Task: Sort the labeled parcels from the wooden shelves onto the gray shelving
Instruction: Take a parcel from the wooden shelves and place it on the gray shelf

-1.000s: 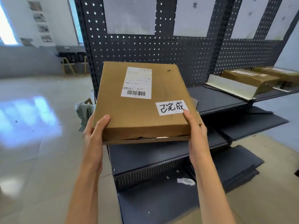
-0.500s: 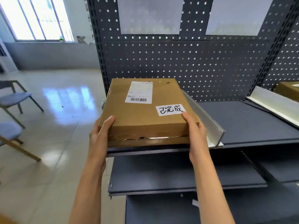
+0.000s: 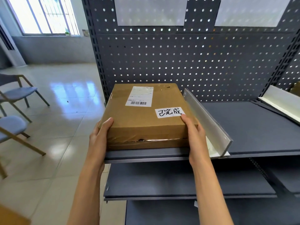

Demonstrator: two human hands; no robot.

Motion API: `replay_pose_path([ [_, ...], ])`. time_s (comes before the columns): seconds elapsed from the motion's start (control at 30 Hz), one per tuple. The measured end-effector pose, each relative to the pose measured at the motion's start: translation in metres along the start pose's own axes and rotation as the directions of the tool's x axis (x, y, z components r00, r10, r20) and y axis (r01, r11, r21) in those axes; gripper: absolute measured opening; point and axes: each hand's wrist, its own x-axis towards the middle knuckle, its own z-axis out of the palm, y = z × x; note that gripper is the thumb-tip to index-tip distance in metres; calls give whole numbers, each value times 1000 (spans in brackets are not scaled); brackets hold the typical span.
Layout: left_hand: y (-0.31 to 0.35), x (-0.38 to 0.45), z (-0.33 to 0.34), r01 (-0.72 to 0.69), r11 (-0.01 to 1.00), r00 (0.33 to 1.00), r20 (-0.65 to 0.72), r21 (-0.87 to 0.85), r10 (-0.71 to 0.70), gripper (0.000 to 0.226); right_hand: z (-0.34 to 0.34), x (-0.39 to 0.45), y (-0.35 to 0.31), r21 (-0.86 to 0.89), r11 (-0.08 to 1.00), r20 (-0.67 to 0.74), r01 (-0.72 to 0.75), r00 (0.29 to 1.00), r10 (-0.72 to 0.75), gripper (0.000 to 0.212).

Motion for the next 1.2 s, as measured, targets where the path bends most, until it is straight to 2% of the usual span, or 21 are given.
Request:
replay_pose_path([
  [0.17, 0, 8, 1, 48, 999, 999, 23, 2, -48, 40, 2, 6, 0, -18, 1000, 2, -6, 1000, 6, 41],
  [0.33, 0, 14, 2, 55, 998, 998, 18, -6, -55, 35, 2, 10, 0, -15, 1000, 22, -4, 1000, 4, 31],
  [0.43, 0, 14, 5, 49, 999, 999, 2, -9, -49, 26, 1, 13, 1, -27, 1000, 35, 9, 999, -8, 37],
  [0.5, 0, 13, 5, 18, 1000, 1000, -12, -2, -18, 24, -1, 15, 1, -39, 999, 37, 12, 999, -10, 47],
  [0.57, 1, 11, 3, -49, 997, 998, -27, 52, 51, 33, -3, 16, 0, -62, 998, 28, 29, 999, -27, 56],
  [0.63, 5, 8, -1, -110, 984, 992, -48, 137, 118, 43, -4, 15, -3, -98, 992, 4, 76, 997, -76, 57],
  [0.73, 10, 2, -13, -196, 949, 975, -55, 249, 216, 46, -4, 7, -5, -220, 955, -19, 199, 978, -208, 55],
  [0.83, 15, -8, -31, -293, 864, 941, -35, 410, 336, 45, -1, -12, -7, -454, 818, 13, 353, 921, -390, 52],
  [0.93, 20, -22, -56, -356, 730, 895, -12, 584, 446, 40, 8, -39, -6, -692, 562, 83, 453, 823, -561, 45],
  [1.03, 26, -39, -92, -375, 608, 857, 13, 700, 515, 40, 29, -70, 0, -805, 329, 171, 494, 723, -669, 39],
  [1.1, 29, -49, -124, -374, 549, 841, 23, 748, 541, 38, 49, -94, 6, -809, 275, 205, 519, 688, -697, 36],
  [1.2, 31, -64, -186, -319, 480, 827, -7, 817, 562, 33, 86, -133, 22, -752, 264, 316, 604, 682, -660, 33],
])
